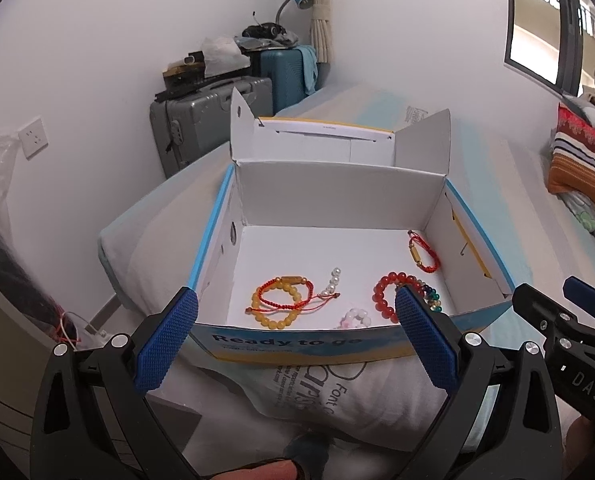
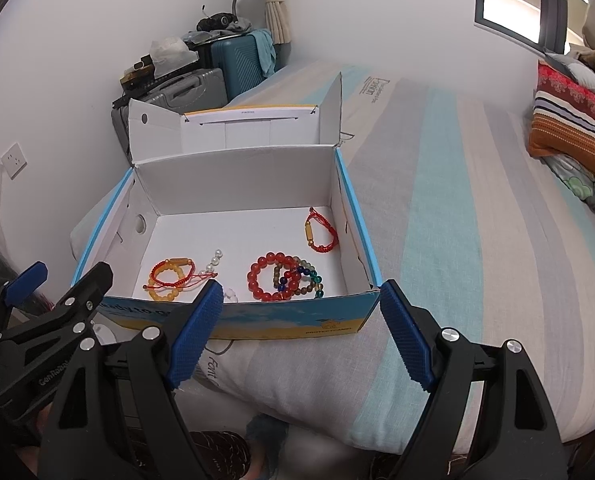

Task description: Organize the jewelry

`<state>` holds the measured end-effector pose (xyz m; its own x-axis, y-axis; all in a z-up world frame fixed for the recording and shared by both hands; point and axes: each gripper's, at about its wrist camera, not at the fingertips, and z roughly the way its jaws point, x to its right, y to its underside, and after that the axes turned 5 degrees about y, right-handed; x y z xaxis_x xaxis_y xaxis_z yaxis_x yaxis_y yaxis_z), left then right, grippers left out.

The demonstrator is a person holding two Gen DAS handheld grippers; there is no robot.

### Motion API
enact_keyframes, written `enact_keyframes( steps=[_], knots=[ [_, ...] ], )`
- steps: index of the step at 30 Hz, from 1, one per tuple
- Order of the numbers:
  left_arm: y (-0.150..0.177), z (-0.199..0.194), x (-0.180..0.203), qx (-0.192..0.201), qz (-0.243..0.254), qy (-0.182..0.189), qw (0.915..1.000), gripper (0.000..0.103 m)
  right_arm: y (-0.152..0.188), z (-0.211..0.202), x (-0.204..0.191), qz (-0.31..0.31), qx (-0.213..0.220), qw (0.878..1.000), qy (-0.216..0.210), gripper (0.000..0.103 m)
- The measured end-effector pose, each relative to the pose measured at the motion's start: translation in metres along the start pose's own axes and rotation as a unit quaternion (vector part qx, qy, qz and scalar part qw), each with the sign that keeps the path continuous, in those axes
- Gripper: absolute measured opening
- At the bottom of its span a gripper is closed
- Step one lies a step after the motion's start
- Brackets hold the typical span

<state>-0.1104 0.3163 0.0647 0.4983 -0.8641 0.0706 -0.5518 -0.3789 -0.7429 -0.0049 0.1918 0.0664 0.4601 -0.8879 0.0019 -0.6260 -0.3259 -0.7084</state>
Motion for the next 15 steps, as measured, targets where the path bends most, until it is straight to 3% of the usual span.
enact_keyframes(
  steps=[7,15],
  knots=[
    [-0.0008,-0.0012,0.0029,0.002,0.007,0.014,0.9999,0.097,0.0016,0.0037,0.0011,-0.003,-0.001,1.0,0.001,0.077],
    [-0.002,0.0008,0.0017,-0.007,0.004,0.004,1.0,0.097,0.0022,0.0061,0.0033,-0.003,-0.001,1.0,0.002,0.077]
  ],
)
